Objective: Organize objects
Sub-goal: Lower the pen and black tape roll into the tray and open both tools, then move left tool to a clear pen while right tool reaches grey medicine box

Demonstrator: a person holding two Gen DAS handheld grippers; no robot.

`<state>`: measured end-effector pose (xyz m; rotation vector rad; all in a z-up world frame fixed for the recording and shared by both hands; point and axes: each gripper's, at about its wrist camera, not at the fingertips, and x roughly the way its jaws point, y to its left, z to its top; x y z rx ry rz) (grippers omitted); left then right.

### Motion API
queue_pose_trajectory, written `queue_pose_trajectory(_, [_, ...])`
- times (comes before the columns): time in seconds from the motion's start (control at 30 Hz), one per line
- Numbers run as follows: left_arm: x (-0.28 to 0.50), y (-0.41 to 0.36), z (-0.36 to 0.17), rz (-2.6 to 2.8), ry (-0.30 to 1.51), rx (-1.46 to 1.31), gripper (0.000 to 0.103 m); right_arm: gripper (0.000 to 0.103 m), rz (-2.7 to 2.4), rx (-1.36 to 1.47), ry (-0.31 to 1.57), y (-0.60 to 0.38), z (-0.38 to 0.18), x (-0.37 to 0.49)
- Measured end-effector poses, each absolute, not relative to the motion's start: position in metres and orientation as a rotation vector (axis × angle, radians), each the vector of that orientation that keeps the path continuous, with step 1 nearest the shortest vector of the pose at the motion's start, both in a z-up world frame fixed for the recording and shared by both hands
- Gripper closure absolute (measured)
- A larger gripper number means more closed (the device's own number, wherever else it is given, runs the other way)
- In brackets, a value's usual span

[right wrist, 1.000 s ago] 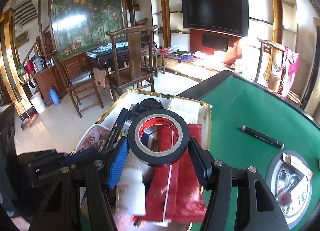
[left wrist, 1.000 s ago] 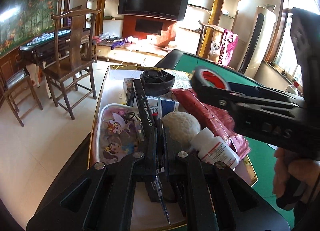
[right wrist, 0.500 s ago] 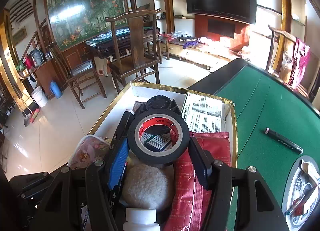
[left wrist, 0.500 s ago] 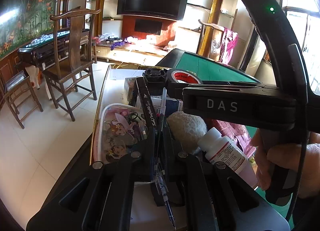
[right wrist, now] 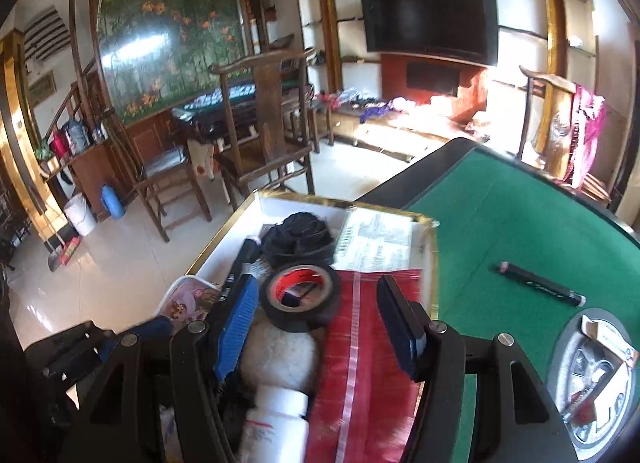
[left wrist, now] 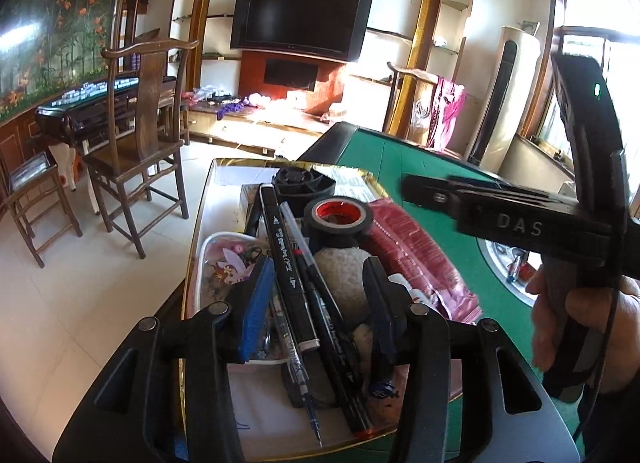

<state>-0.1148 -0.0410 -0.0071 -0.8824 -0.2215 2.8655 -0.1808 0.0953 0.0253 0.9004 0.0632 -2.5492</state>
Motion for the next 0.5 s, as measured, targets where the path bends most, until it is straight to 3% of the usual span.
queue_pose_trajectory(0.3, [-0.091, -0.009, 0.015, 2.826, -0.179, -0.778, 0.057, 0.041, -2.837, 1.236, -0.189, 0.275, -0.011, -0.219])
queue_pose_trajectory(0.5, [-0.089, 0.036, 0.019, 2.718, -0.11, -0.79, 0.057, 0.041, -2.788, 1.465, -0.3, 0.335, -0.045, -0.224])
